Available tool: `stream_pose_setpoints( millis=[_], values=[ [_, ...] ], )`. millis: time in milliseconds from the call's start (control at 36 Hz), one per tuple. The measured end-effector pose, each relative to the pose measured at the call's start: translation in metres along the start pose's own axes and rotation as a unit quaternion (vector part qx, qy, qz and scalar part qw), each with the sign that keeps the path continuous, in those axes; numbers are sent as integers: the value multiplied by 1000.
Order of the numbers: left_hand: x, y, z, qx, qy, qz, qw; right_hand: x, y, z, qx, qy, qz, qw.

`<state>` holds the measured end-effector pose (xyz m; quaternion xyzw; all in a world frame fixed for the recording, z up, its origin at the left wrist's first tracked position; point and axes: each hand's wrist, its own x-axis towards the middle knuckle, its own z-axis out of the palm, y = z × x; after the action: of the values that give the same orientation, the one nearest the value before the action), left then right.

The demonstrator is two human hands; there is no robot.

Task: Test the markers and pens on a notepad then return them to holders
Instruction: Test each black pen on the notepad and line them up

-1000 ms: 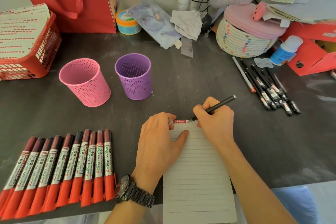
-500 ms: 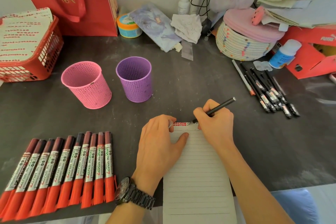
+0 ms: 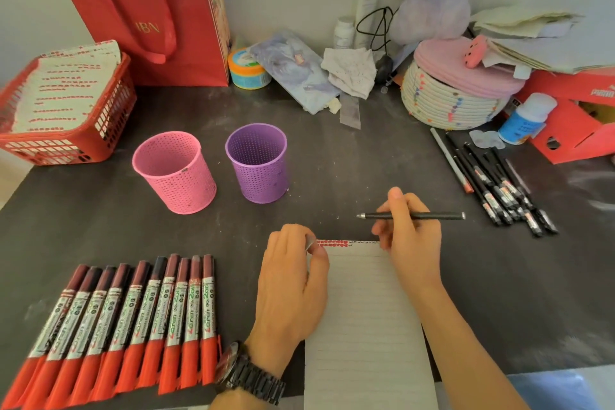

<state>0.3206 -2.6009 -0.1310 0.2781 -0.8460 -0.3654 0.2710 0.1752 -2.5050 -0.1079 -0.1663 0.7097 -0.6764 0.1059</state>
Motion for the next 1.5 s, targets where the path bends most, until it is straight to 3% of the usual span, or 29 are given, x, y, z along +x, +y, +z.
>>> stream_pose_setpoints(
  millis=[111,306,444,1500],
  values=[
    [-1,1,-4,-49,22,-15,998,-1,-2,-5,62,-66,10,996],
    [5,-1,-2,12,-24,-32,999,4,-6,-12,79,-95,26,992],
    [5,-2,-3,-35,-20,-79,996,9,-2,-20,87,-108,33,990],
    [7,0,-7,-51,6,-22,998,6,-1,-21,63,-201,-7,978]
  ],
)
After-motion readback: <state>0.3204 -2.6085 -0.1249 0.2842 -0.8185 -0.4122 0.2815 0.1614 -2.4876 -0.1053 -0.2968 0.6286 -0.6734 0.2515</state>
